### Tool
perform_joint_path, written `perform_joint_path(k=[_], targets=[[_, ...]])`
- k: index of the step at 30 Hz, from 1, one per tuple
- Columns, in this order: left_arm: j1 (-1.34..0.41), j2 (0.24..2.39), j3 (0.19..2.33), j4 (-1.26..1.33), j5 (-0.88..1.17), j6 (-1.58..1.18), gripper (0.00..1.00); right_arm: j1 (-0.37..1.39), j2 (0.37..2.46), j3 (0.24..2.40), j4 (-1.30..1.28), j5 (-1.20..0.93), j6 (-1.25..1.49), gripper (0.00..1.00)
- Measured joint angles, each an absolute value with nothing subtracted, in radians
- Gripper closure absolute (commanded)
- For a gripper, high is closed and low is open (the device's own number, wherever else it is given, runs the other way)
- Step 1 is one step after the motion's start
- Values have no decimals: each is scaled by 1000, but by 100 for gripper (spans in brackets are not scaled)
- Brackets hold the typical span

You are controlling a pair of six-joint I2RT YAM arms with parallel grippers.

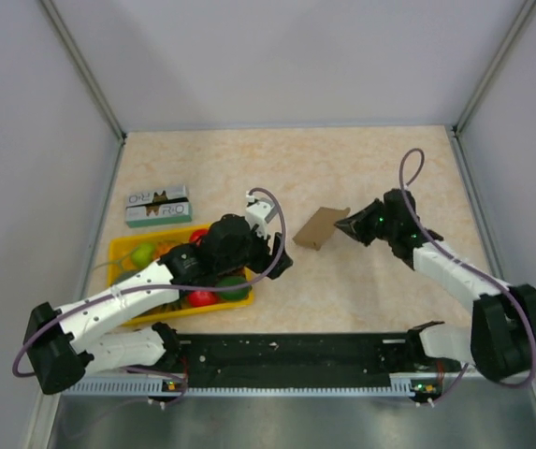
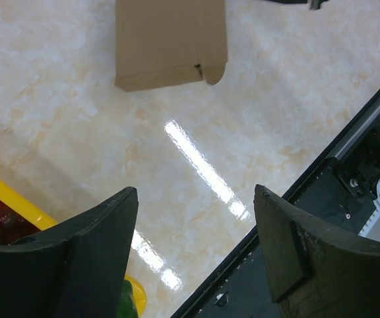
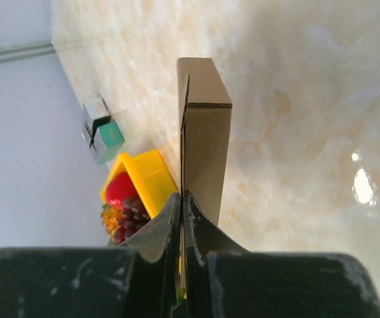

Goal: Fold the paper box

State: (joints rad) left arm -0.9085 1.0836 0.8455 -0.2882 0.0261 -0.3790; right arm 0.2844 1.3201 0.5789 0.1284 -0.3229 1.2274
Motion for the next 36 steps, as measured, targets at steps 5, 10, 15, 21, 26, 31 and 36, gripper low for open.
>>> perform_joint_path(k=[5,10,15,21,26,31,36], targets=[[-909,1053,846,-285,36,-410,25,301,1111,822,-422,-112,1174,100],[-911,985,845,-278,49,-423,25,316,1083,904,-796,9,1169,100],[-912,953,845,-268,71,-437,25,345,1215,1026,-1106,92,1148,100],[-913,929,828,-252,112,-452,25,417,1353,1228,-1268,207,1168,100],[-913,901,828,-241,133,-451,25,449,1383,1253,-1300,251,1230,100],[-913,872,827,-239,141,-452,25,499,1428,1244,-1326,276,1296,97],[-915,838,790,-224,161,-470,25,522,1485,1244,-1328,284,1329,89]])
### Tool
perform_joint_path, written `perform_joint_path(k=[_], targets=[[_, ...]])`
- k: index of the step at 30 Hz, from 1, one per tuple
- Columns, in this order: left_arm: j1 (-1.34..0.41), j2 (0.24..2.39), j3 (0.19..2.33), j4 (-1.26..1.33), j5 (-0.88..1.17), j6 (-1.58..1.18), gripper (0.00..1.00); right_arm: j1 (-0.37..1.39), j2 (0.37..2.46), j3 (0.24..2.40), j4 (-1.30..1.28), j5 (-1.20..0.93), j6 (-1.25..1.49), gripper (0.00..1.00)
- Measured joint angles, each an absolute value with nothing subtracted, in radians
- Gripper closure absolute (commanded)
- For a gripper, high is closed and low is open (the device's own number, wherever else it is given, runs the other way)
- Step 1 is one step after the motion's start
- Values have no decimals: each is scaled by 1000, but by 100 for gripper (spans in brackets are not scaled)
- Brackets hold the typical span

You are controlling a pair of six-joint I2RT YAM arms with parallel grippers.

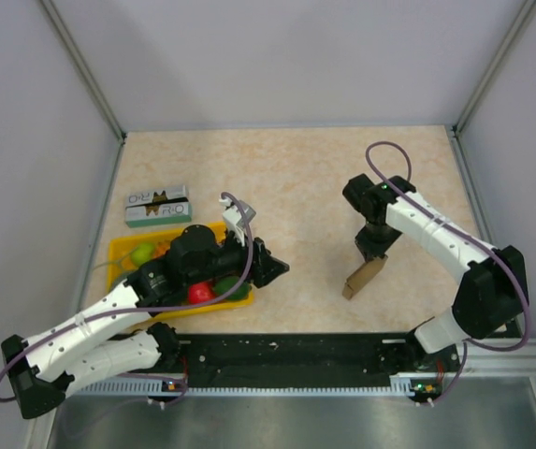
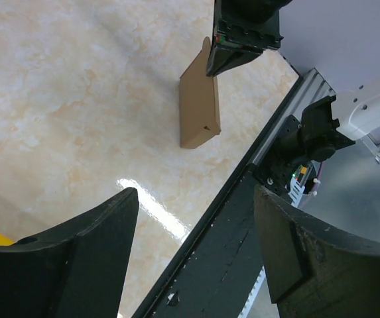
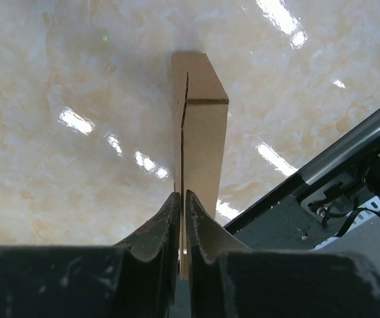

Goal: Fold the paper box

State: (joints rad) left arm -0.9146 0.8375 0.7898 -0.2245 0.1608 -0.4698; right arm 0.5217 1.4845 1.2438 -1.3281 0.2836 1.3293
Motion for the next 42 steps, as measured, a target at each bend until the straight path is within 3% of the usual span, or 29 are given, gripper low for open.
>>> perform_joint_path(k=[5,13,19,23,31,42], targets=[[-918,836,779,-224,168,-473,22,522,1504,1244,-1325,283,1345,48],[-942,946,785,-212,167,-471,25,526,1430,1248,-1310,296,1255,33],[-1014,1161,891,-237,152,-444,39,528,1033,1227,-1095,287,818,21],[-1048,1380,1070,-263,192,-357,49,513,811,1156,-985,284,633,22],[-1071,1785,1457,-341,210,-197,52,505,604,1028,-928,250,456,22],[-1140,1996,1633,-393,108,-173,69,503,423,1124,-1002,260,410,21]])
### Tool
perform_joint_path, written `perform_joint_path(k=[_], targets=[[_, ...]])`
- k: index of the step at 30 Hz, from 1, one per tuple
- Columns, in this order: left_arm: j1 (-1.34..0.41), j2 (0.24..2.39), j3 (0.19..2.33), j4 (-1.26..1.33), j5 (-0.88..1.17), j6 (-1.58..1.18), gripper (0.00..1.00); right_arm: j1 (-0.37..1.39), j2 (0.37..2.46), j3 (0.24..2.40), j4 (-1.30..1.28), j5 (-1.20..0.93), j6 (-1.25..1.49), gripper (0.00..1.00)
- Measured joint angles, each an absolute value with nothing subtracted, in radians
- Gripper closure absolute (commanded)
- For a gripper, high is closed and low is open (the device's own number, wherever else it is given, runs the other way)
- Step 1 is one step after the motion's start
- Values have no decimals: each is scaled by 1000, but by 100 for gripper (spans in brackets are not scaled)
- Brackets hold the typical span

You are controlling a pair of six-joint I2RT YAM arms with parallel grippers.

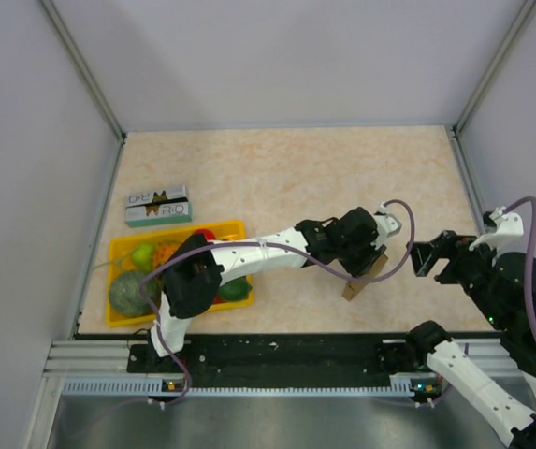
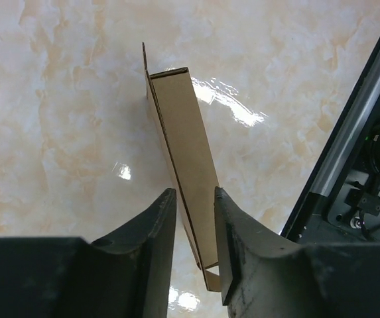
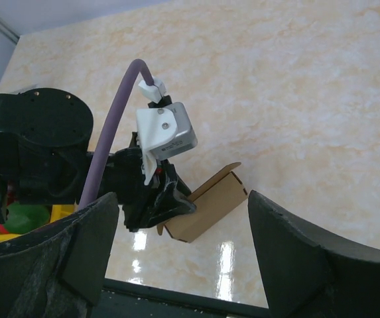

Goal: Fold the paper box

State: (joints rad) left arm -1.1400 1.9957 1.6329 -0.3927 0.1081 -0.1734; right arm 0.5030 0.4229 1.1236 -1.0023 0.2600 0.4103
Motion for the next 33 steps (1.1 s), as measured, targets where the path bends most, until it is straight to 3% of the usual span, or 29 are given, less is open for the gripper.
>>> perform_joint_path(k=[4,10,15,23,33], targets=[[-1151,2006,1650,-407,65,-168,78,501,395,1135,-1020,261,403,21],[-1154,2006,1659,-435,-3,-121,99,501,387,1132,-1036,259,403,20],[-1153,2002,1649,-452,-70,-17,100,501,382,1095,-1039,262,411,20],[-1152,1784,1333,-390,-139,252,100,501,382,970,-1042,300,488,19],[-1134,1657,1246,-297,-180,424,100,501,451,1056,-994,255,552,16]])
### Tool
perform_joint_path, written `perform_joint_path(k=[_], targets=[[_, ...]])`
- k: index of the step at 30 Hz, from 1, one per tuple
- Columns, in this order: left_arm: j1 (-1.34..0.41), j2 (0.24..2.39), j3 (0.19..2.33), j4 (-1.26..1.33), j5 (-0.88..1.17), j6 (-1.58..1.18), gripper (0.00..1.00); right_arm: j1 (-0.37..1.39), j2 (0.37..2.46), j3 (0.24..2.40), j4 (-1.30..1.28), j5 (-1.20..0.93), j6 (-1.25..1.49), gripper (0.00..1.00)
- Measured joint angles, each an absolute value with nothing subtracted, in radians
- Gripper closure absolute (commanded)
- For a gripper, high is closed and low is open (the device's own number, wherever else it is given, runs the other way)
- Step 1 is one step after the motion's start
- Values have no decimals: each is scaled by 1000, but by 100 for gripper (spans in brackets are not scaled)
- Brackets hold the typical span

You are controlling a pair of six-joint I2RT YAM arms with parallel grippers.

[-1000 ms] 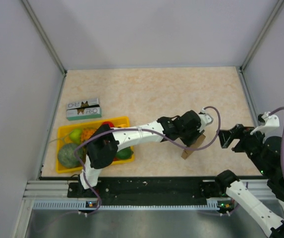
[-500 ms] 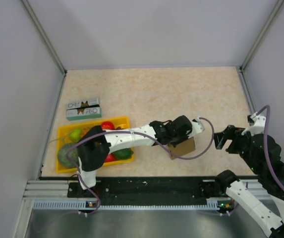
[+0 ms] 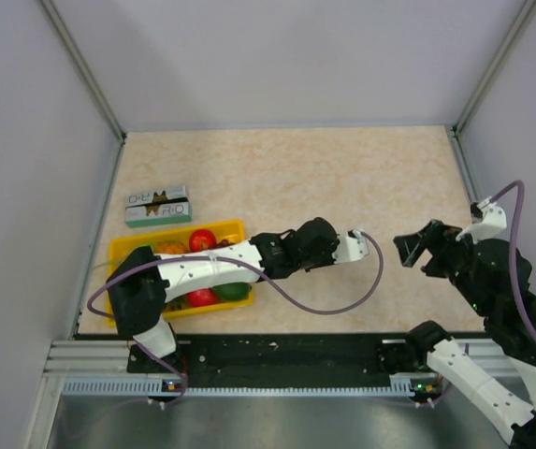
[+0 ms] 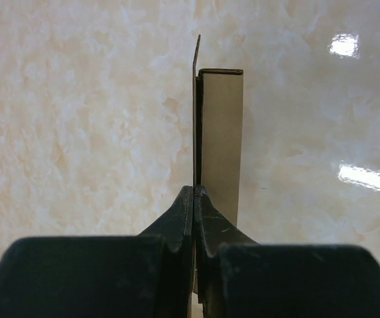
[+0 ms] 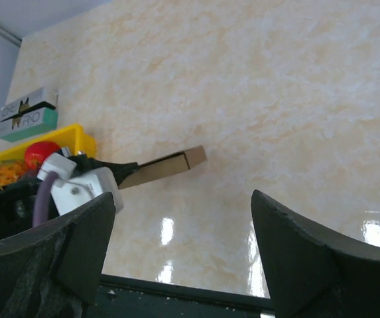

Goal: Fold the paper box

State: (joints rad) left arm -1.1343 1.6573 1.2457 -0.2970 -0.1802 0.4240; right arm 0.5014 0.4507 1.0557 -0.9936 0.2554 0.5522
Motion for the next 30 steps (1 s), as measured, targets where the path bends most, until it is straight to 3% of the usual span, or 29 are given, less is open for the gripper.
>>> perform_joint_path(k=[7,20,26,30], targets=[[-1126,1657,1191,-256,-158,525,100,501,482,1054,-935,250,551,16],[-989,1647,1234,-376,176,559,100,501,525,915,-894,130,553,16],[-975,1647,1250,-414,257,553,91,501,629,892,-879,45,550,17],[-958,1647,1253,-421,272,545,78,501,655,891,-878,22,546,16]])
